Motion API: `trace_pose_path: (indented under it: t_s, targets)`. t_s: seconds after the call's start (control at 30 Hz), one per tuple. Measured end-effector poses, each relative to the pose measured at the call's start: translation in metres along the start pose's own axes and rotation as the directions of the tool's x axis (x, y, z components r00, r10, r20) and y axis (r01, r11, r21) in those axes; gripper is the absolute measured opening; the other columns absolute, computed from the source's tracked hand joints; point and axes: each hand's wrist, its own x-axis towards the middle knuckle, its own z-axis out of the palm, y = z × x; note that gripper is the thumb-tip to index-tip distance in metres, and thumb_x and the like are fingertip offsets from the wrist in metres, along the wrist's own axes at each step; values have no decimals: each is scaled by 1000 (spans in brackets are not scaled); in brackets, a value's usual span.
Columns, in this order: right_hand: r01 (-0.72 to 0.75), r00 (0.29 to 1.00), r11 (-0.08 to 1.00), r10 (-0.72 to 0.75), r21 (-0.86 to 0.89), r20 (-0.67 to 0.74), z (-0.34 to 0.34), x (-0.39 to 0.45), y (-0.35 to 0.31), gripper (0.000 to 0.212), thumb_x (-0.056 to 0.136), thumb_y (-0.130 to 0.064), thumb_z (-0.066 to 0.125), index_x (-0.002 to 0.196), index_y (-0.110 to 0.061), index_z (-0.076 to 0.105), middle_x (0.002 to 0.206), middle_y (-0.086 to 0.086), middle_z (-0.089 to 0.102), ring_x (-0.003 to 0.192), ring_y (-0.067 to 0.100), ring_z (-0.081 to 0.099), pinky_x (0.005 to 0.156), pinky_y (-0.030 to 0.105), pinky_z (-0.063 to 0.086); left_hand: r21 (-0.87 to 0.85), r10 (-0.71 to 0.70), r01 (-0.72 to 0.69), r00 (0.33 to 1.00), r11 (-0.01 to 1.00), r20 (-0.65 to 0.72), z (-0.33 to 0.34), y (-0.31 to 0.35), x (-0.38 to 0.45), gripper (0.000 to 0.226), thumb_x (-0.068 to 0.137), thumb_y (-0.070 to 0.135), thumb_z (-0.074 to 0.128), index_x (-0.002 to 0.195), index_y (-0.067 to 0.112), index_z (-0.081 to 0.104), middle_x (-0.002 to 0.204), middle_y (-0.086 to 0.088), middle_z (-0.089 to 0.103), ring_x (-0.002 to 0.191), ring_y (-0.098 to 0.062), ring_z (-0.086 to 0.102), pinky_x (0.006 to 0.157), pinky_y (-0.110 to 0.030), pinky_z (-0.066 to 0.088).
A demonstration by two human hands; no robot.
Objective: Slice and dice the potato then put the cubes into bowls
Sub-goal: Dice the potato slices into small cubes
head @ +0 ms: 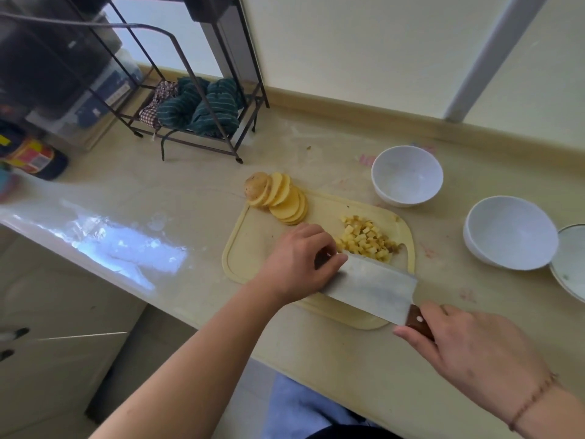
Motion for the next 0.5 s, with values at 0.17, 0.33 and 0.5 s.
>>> trace_pose_path:
  t_s: [0.17,0.33,0.5]
  targets:
    - [-15,1000,1000,15,-18,1,1,-4,3,56,89,-65,28,62,-20,49,42,-4,43,26,20,42,33,21,20,-51,59,-58,998,997,27,5,2,2,31,100,33,56,108,8,73,107,-5,70,99,-19,62,88,-35,54]
    - [-50,998,999,49,18,25,1,-5,0,61,92,-69,19,65,-24,50,44,-4,47,29,19,46,31,23,24,-64,-8,-3,985,998,-172,-6,-11,-12,28,100,26,56,112,8,74,115,-3,70,112,-20,61,97,-40,51]
    - [-31,999,999,30,44,25,-5,2,-4,61,93,-68,18,62,-23,47,42,-4,44,26,17,43,35,18,13,149,196,-195,981,970,8,-6,-8,-13,23,97,32,63,107,16,77,108,1,70,104,-23,60,95,-43,47]
